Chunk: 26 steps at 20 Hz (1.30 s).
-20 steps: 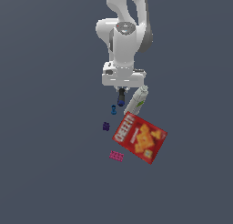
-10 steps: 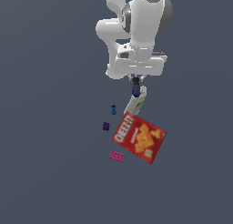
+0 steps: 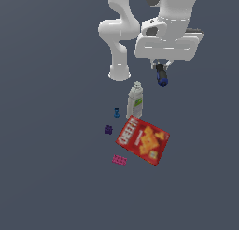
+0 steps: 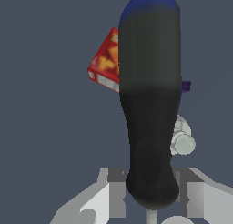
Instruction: Pick up a designated object from a clutter of objects.
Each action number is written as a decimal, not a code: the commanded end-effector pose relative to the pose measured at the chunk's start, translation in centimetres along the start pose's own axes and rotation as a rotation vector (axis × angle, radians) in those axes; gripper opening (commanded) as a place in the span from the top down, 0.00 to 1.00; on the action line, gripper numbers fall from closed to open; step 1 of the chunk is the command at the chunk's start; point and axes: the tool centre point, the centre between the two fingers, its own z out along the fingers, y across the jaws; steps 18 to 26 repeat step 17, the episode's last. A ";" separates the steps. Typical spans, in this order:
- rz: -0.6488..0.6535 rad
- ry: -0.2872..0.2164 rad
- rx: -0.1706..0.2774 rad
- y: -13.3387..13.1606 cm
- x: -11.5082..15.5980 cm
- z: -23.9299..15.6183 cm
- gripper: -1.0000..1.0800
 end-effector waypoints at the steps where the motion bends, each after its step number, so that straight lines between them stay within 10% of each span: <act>1: 0.001 0.000 0.000 -1.3 0.3 -1.7 1.00; 26: 0.002 0.000 0.001 -4.5 1.2 -5.9 1.00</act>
